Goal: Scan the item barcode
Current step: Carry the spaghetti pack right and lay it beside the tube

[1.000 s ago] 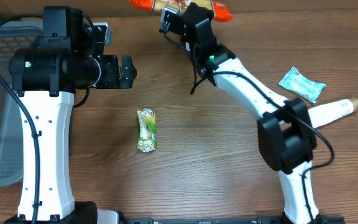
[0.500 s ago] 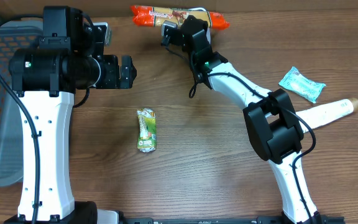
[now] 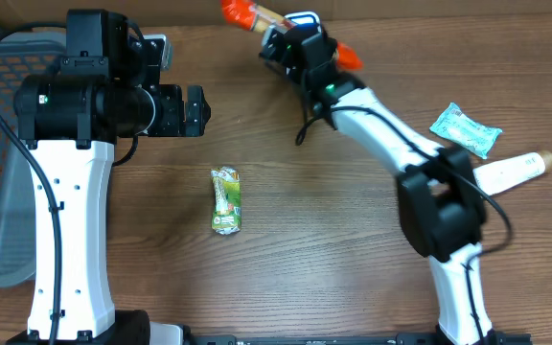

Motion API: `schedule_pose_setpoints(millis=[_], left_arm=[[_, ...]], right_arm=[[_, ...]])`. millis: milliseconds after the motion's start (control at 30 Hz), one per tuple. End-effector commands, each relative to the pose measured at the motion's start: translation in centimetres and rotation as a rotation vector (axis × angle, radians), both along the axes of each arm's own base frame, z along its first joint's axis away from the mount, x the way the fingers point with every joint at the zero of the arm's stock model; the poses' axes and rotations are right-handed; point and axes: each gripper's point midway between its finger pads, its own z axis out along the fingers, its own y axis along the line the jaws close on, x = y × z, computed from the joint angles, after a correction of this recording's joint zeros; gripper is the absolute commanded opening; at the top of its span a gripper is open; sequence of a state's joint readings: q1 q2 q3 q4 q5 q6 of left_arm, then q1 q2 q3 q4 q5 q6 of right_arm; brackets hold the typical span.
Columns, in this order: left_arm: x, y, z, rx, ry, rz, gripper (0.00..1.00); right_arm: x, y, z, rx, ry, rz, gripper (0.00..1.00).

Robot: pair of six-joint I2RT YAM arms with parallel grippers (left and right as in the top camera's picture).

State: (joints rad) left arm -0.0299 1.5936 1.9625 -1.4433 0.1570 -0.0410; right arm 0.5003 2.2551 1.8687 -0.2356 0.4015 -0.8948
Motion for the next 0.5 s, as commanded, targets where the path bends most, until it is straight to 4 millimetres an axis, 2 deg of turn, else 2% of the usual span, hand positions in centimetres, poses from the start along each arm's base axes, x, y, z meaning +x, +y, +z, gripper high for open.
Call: schedule_pose_setpoints(millis=[0, 133, 200, 267, 367, 467], left_arm=[[0.1, 0.2, 0.1, 0.013, -0.009, -0.014, 0.99], [0.1, 0.2, 0.1, 0.013, -0.009, -0.014, 1.00], [0.1, 0.2, 0.1, 0.013, -0.009, -0.014, 1.00], [0.1, 0.2, 0.1, 0.013, -0.009, -0.014, 1.00], [0.1, 0.2, 0.1, 0.014, -0.009, -0.014, 1.00], [0.1, 0.2, 0.1, 0.013, -0.009, -0.014, 1.00]], right_arm=[[-3.6, -4.4, 18.5, 0.493, -0.166, -0.140, 0.04], [-8.2, -8.3, 21.4, 0.842, 0.000, -0.276, 0.04], [-10.8, -10.4, 22.4, 1.016, 0.101, -0.355, 0.04], [-13.2, -12.8, 22.5, 1.194, 0.217, -0.476, 0.04], [-15.8, -16.6, 20.3, 1.372, 0.391, -0.712, 0.04], [-18.1, -21.3, 15.8, 1.423, 0.487, -1.043, 0.04]])
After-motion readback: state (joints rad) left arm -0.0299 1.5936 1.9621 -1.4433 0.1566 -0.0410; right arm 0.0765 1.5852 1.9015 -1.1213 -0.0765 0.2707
